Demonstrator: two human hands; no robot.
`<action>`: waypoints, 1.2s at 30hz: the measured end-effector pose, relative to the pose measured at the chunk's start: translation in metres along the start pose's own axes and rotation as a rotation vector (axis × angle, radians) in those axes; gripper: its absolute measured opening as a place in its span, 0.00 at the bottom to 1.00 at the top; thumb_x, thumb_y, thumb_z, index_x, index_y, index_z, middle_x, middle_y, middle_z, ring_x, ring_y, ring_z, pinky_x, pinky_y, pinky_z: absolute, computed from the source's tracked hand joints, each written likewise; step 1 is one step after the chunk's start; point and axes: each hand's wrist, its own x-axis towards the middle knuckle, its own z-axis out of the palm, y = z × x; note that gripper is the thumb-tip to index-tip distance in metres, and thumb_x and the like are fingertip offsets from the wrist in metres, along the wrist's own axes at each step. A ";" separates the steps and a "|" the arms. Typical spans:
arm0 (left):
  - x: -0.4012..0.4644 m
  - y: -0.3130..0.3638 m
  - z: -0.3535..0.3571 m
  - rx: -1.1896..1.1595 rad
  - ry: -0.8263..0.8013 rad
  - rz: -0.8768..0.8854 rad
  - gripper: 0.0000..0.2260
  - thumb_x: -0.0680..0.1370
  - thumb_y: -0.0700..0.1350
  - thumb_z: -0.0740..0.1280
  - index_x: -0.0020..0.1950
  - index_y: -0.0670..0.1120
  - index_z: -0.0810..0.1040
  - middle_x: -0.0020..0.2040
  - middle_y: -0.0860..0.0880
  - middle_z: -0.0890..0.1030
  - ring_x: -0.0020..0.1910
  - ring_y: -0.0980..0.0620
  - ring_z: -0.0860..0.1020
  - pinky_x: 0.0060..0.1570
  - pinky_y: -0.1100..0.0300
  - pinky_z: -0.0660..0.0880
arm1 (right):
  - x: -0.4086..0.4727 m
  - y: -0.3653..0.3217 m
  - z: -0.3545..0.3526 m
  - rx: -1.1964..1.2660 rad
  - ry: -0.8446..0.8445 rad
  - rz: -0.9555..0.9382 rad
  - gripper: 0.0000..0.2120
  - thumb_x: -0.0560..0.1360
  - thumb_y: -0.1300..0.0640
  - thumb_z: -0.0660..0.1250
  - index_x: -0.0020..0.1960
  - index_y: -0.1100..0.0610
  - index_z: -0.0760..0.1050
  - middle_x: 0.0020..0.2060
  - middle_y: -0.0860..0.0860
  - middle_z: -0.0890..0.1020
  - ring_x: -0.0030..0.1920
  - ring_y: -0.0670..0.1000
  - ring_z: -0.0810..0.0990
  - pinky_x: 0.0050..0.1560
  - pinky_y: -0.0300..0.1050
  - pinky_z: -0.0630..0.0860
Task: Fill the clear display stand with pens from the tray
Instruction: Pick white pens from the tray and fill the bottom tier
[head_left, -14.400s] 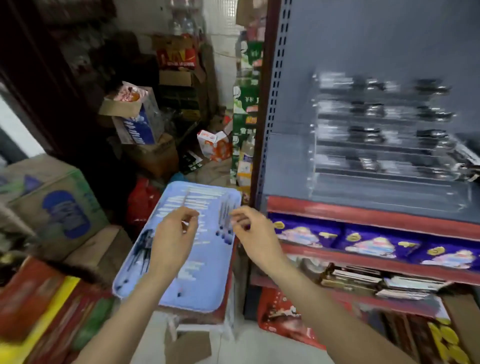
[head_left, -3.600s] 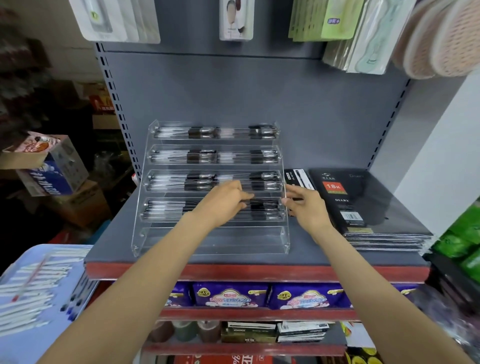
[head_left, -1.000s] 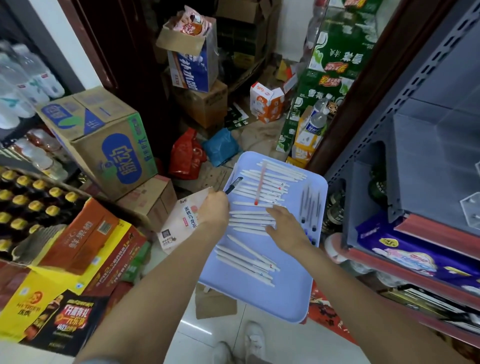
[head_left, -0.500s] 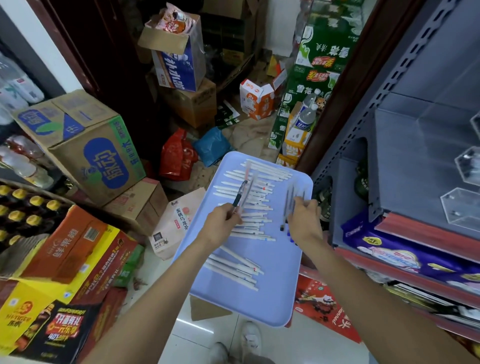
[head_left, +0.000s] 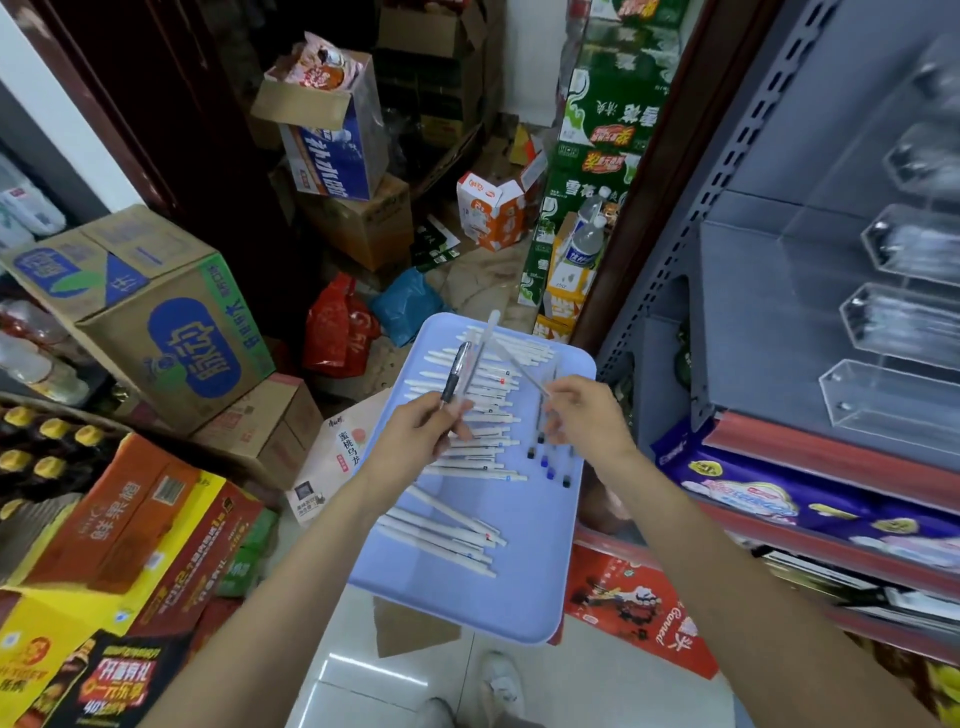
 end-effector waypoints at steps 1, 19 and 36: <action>-0.003 0.005 0.002 -0.023 -0.013 0.026 0.10 0.81 0.42 0.59 0.54 0.39 0.77 0.35 0.53 0.80 0.24 0.60 0.65 0.25 0.70 0.62 | -0.009 -0.008 -0.005 0.050 -0.008 -0.044 0.09 0.80 0.65 0.55 0.53 0.63 0.73 0.36 0.53 0.75 0.29 0.48 0.74 0.35 0.43 0.77; -0.025 0.151 0.257 0.132 -0.153 0.533 0.06 0.79 0.41 0.61 0.44 0.49 0.72 0.30 0.52 0.78 0.25 0.60 0.70 0.26 0.67 0.65 | -0.074 -0.023 -0.264 0.606 0.061 -0.403 0.06 0.75 0.69 0.63 0.43 0.60 0.70 0.44 0.59 0.80 0.49 0.56 0.83 0.49 0.42 0.81; -0.049 0.144 0.305 0.503 0.270 0.615 0.07 0.77 0.44 0.66 0.41 0.43 0.74 0.29 0.51 0.66 0.29 0.55 0.63 0.29 0.65 0.60 | -0.076 0.065 -0.366 -0.196 0.310 -0.490 0.03 0.71 0.61 0.72 0.43 0.55 0.82 0.41 0.48 0.83 0.39 0.42 0.79 0.44 0.29 0.71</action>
